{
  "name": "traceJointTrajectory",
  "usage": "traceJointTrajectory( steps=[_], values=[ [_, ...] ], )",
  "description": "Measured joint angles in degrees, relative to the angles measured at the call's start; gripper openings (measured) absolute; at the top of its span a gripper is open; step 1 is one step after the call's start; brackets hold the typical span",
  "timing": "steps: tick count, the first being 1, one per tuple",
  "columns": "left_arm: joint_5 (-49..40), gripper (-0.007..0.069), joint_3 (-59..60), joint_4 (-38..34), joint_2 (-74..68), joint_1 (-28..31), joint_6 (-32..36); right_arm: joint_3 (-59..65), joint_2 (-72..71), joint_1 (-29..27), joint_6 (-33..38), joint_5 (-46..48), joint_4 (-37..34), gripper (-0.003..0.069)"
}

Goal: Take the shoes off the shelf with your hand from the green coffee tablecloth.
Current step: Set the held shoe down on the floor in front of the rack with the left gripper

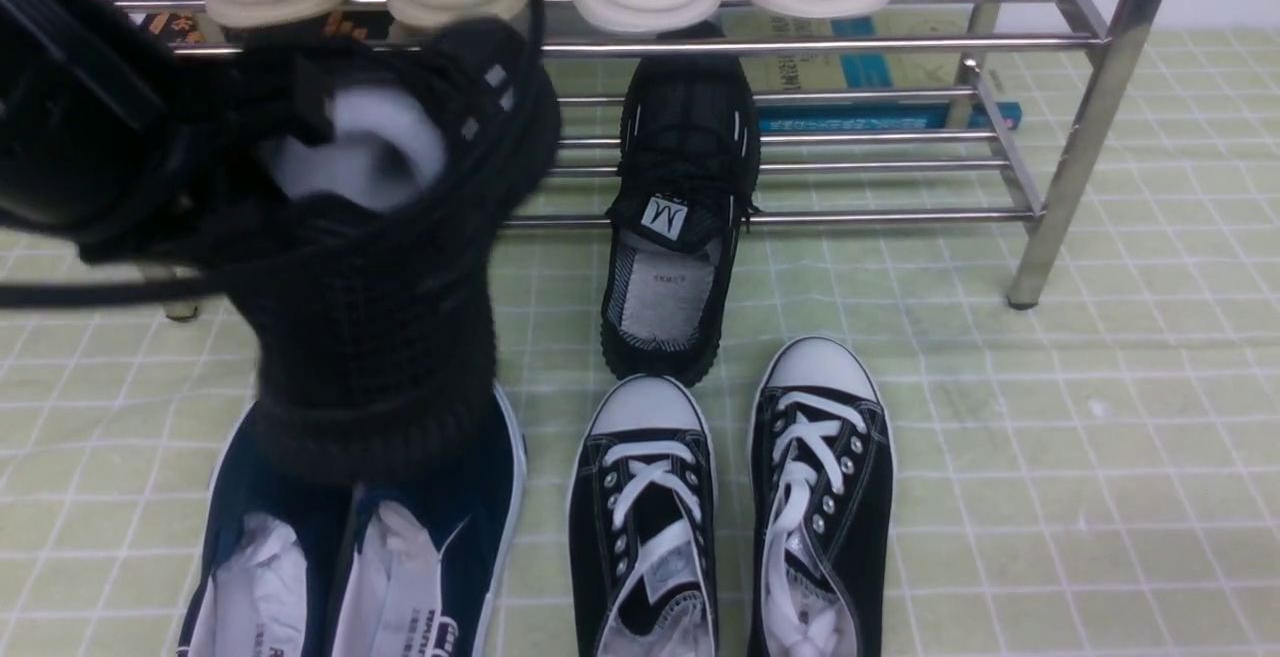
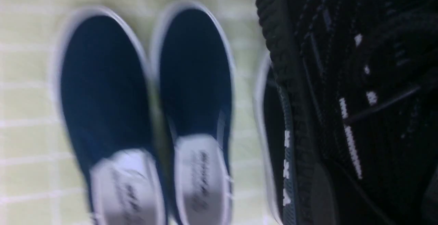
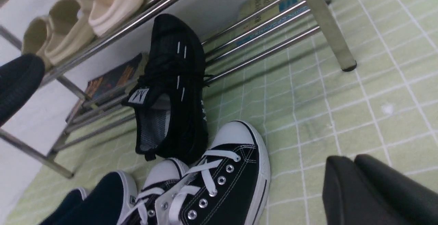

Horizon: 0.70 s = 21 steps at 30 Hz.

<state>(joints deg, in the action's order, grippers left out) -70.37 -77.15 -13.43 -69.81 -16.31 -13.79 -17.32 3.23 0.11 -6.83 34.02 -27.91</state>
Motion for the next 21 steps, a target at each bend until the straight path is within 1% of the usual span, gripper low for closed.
traceJointTrajectory(
  steps=[1,3,4,5,7,8,9,11,12,13,15,17,18,19,21],
  values=[
    [0.17,0.0032,1.61,-1.72,0.00,0.00,0.45,-3.28,2.09,0.00,0.39,2.96,2.06,-0.0008],
    [1.25,0.0032,4.22,-4.40,0.00,0.00,0.80,-8.51,5.89,0.00,0.85,7.74,5.74,-0.0013],
    [1.40,0.0032,4.46,-4.40,0.00,0.00,0.80,-9.01,6.26,0.00,0.93,8.21,6.10,-0.0013],
    [4.13,0.0032,5.95,-6.37,-0.05,-0.95,0.46,-12.82,9.82,0.00,1.36,11.85,8.88,-0.0013],
    [6.59,0.0032,6.48,-6.85,-0.09,-2.34,0.32,-15.40,11.76,0.00,1.42,13.49,10.76,-0.0013],
    [11.92,0.0032,6.69,-7.13,-0.17,-5.77,-0.08,-18.13,14.50,0.00,1.47,15.30,12.75,-0.0013],
    [14.93,0.0032,6.74,-7.48,-0.24,-8.01,-0.48,-19.83,16.38,0.00,1.61,16.38,14.12,-0.0013],
    [22.83,0.0032,6.67,-8.57,-1.25,-15.03,-2.11,-22.85,20.35,0.00,1.61,18.01,16.71,-0.0013],
    [23.44,0.0032,6.67,-8.57,-1.40,-15.70,-2.11,-23.08,20.69,0.00,1.61,18.15,16.93,-0.0013],
    [27.71,0.0032,6.67,-8.75,-3.02,-20.94,-3.86,-24.55,23.01,0.00,1.61,19.14,18.24,-0.0011],
    [30.59,0.0032,6.67,-8.03,-5.77,-26.17,-6.75,-26.06,25.63,0.00,1.61,20.05,19.58,-0.0010],
    [33.09,0.0031,6.67,-6.13,-9.79,-30.77,-11.01,-27.27,27.91,0.00,1.61,21.07,20.71,-0.0010],
    [33.73,0.0031,6.67,-5.62,-10.67,-31.52,-11.95,-27.46,28.30,0.00,1.61,21.24,20.89,-0.0009],
    [35.19,0.0031,6.67,-3.74,-13.75,-33.73,-15.20,-27.84,29.44,0.00,1.61,21.55,21.59,-0.0007],
    [37.41,0.0031,6.67,-1.18,-17.81,-35.96,-19.58,-28.09,30.16,0.00,1.61,21.67,22.25,-0.0007]
  ],
)
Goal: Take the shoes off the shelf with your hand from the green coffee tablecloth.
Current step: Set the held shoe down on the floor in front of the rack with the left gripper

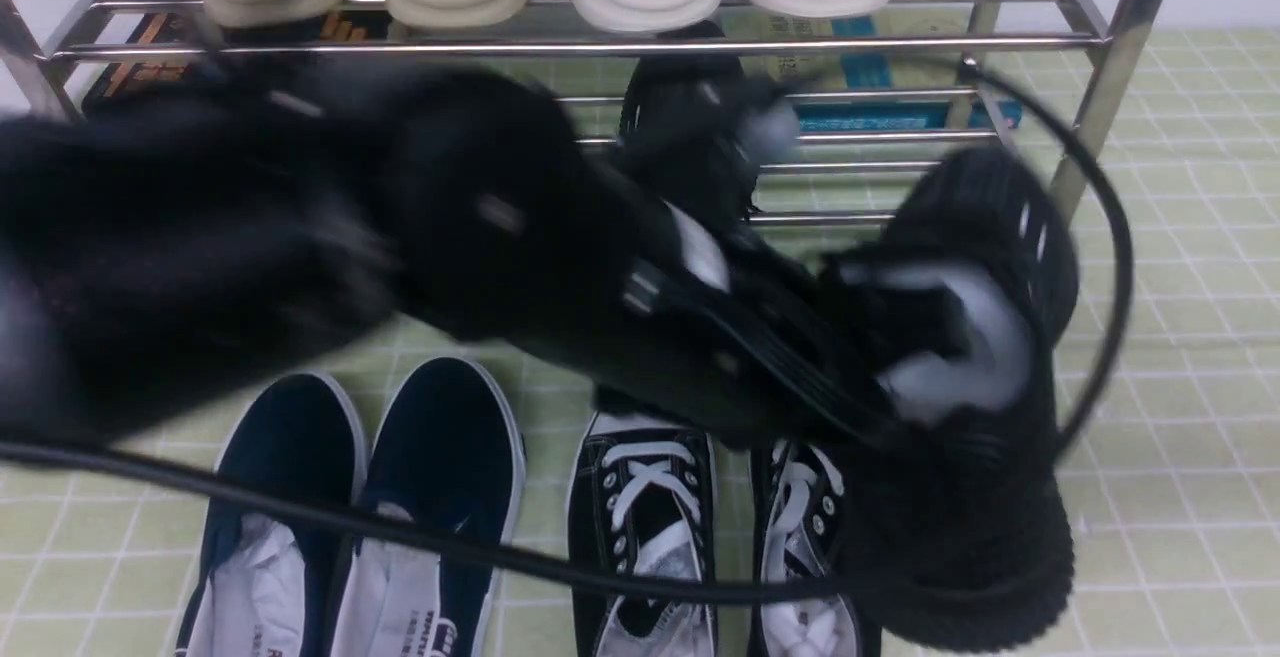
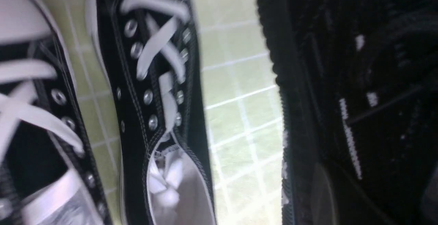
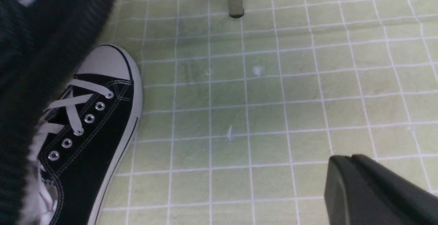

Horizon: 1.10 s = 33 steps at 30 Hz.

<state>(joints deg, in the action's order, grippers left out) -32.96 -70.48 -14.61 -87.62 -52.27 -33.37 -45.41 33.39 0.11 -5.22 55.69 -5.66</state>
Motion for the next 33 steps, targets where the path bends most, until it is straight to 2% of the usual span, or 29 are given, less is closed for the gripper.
traceJointTrajectory(
  steps=[4,8,15,23,29,30,31,32,33],
  values=[
    [5.59,0.0031,0.00,2.50,-5.73,-2.49,-6.54,-0.13,0.39,0.00,0.00,0.11,1.27,-0.0003],
    [10.05,0.0031,0.00,2.75,-9.01,-3.76,-9.74,-0.13,0.39,0.00,0.00,-0.17,1.68,0.0001],
    [10.92,0.0031,0.00,3.24,-10.96,-4.31,-11.39,-0.13,0.39,0.00,0.00,-1.08,1.72,0.0005],
    [11.13,0.0031,-4.63,4.84,-16.63,-7.46,-11.82,-0.13,0.39,0.00,0.00,-1.18,0.46,0.0014],
    [9.02,0.0031,-6.71,11.15,-19.26,-7.46,-15.25,-0.18,0.39,0.00,0.00,-1.02,0.08,0.0021],
    [7.87,0.0031,-7.01,14.61,-19.27,-7.46,-18.33,-0.18,0.39,0.00,0.00,-0.98,-0.01,0.0024],
    [7.74,0.0031,-7.04,14.61,-19.27,-7.46,-18.33,-0.18,0.39,0.00,0.00,-0.98,-0.01,0.0024],
    [6.73,0.0031,-7.10,19.57,-19.27,-7.75,-22.24,-0.18,0.39,0.00,0.00,-0.98,-0.07,0.0027],
    [6.44,0.0031,-7.16,21.36,-19.33,-7.97,-23.84,-0.18,0.39,0.00,0.00,-0.98,-0.12,0.0027]
  ],
)
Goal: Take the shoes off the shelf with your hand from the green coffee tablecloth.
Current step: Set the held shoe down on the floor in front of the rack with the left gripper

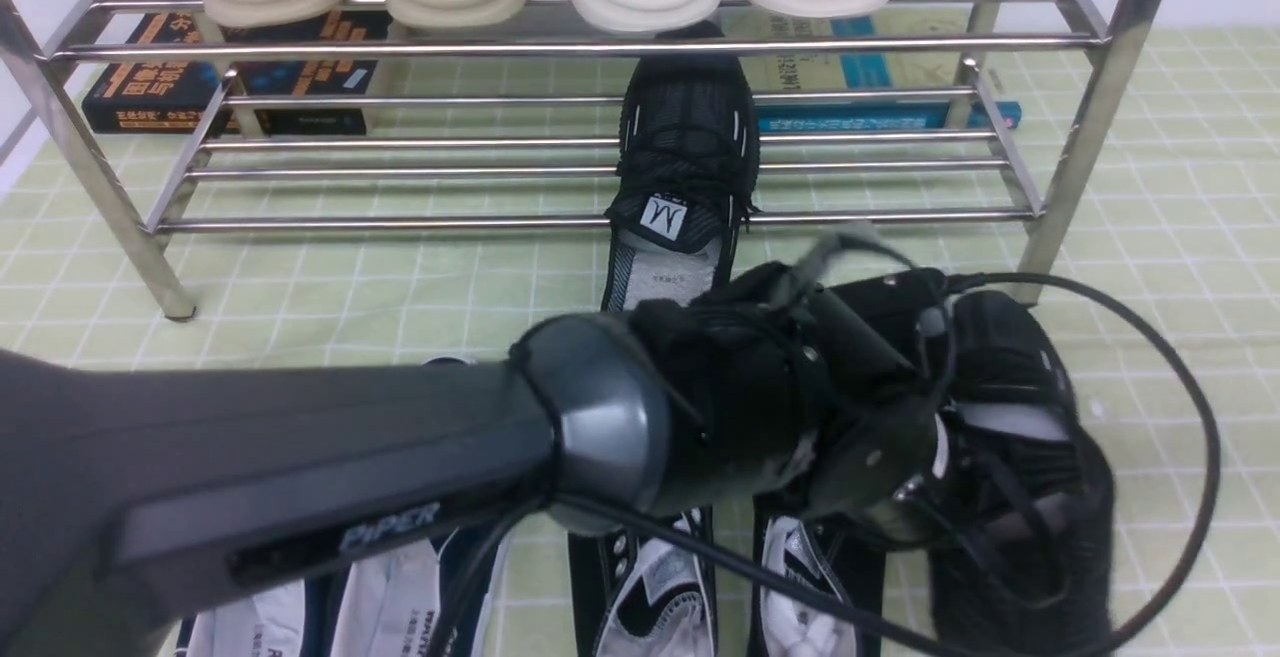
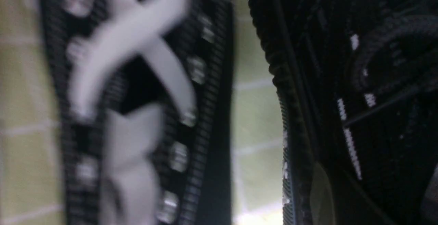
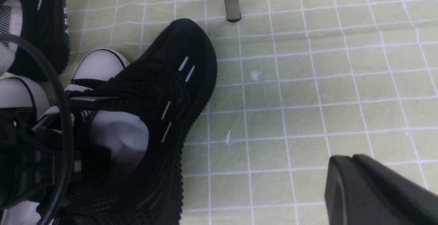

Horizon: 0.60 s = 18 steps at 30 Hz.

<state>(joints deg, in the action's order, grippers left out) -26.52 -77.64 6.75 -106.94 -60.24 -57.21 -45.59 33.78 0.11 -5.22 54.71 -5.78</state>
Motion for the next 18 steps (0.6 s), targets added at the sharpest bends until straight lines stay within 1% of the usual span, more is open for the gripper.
traceJointTrajectory(
  steps=[2,3,5,7,11,18],
  values=[
    [-0.54,0.0031,0.00,6.13,-0.20,-0.85,-6.05,0.00,0.00,0.00,0.00,0.00,0.00,0.0029],
    [-0.54,0.0031,0.00,6.61,-0.26,-0.95,-7.07,0.00,0.00,0.00,0.00,0.00,0.00,0.0030],
    [-0.77,0.0033,0.00,11.97,-0.45,-2.63,-12.17,0.00,0.00,0.00,0.00,0.00,0.00,0.0035],
    [-0.97,0.0035,0.00,14.22,-0.52,-3.77,-14.79,0.00,0.00,0.00,0.00,-0.19,0.05,0.0038],
    [-1.20,0.0042,0.00,15.23,-0.52,-5.06,-16.07,0.00,0.00,0.00,0.00,-0.52,0.05,0.0043],
    [-4.50,0.0065,0.00,14.17,-0.52,-5.26,-16.18,0.00,0.00,0.00,0.00,-0.66,0.05,0.0056]
  ],
)
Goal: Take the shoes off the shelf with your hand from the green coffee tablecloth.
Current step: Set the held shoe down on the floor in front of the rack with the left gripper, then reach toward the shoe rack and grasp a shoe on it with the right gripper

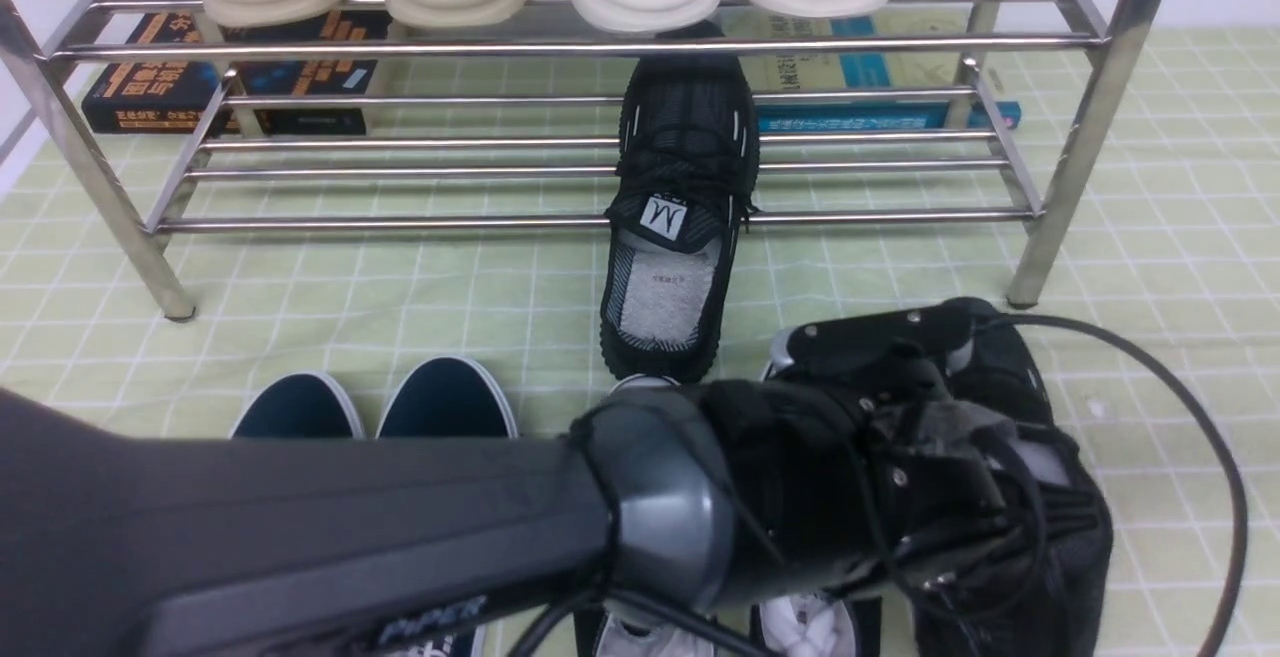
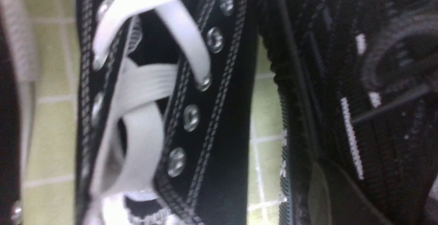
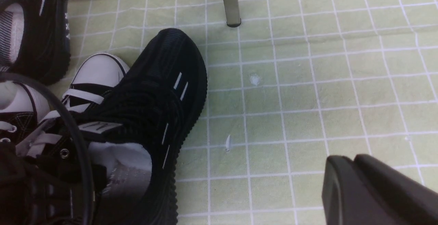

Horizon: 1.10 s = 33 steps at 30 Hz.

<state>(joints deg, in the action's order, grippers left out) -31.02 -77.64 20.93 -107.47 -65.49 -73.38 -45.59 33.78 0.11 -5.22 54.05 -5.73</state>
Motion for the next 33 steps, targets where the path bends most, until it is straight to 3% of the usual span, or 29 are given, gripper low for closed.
traceJointTrajectory(
  steps=[7,12,16,20,26,29,33],
  values=[
    [-0.22,0.0158,-0.11,-0.46,0.00,-0.07,1.23,0.00,0.00,0.00,0.00,0.00,-0.19,0.0067],
    [0.34,0.0351,-0.19,-0.70,0.30,-0.59,1.47,0.00,0.00,0.00,0.00,-0.21,-0.46,0.0076],
    [-0.32,0.0442,-0.39,1.05,3.24,-0.50,1.49,0.00,0.00,0.00,0.00,-0.05,-0.46,0.0081],
    [-3.11,0.0463,-1.56,4.08,8.53,0.37,1.60,0.00,0.00,0.00,0.00,0.34,-0.46,0.0084],
    [-14.59,0.0440,-4.30,5.90,17.48,3.59,5.70,0.00,0.06,0.00,2.21,1.30,-2.32,0.0090],
    [-26.11,0.0339,-6.91,6.31,22.97,6.90,13.05,-0.61,1.25,1.73,6.06,3.08,-5.92,0.0092],
    [-38.41,0.0134,-8.12,7.72,28.54,14.88,23.36,-2.35,5.54,6.72,10.14,4.41,-9.92,0.0092]
  ],
)
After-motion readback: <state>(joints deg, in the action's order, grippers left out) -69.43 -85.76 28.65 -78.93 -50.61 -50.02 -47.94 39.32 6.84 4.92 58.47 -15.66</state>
